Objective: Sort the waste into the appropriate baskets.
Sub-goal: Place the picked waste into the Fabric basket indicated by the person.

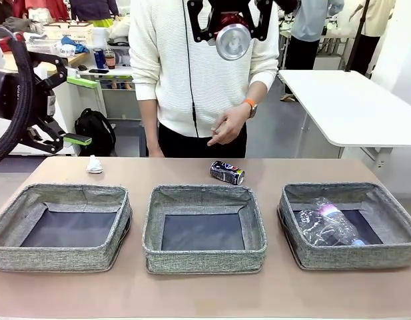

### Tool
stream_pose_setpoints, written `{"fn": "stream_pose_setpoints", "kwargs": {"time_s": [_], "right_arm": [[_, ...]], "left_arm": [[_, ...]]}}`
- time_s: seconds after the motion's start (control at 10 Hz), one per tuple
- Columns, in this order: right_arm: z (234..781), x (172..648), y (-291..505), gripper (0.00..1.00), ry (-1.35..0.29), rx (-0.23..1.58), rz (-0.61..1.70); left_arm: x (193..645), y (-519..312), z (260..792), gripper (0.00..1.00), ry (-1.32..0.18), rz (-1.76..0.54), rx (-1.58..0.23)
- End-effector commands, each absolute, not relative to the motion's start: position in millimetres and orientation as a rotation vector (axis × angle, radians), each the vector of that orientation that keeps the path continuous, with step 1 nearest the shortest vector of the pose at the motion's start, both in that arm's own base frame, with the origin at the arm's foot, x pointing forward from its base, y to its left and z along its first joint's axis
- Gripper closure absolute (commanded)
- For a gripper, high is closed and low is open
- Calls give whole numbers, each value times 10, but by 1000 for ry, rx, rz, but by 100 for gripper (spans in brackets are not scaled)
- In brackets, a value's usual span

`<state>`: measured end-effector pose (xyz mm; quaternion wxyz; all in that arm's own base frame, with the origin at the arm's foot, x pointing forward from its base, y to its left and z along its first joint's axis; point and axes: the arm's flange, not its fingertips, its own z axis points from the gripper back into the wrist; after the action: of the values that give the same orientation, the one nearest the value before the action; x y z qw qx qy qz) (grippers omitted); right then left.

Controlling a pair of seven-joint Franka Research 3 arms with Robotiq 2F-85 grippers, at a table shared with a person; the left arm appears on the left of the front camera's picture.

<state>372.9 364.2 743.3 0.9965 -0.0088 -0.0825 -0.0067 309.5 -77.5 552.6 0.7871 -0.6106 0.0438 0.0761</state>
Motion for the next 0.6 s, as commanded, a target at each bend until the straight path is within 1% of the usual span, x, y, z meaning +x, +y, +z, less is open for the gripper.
{"fn": "stream_pose_setpoints", "kwargs": {"time_s": [0.0,0.5], "right_arm": [[7430,3711,3612,100,-161,-16,-6],[7430,3711,3612,100,-161,-16,-6]], "left_arm": [[3095,-790,5557,0,102,173,-1339],[3095,-790,5557,0,102,173,-1339]]}}
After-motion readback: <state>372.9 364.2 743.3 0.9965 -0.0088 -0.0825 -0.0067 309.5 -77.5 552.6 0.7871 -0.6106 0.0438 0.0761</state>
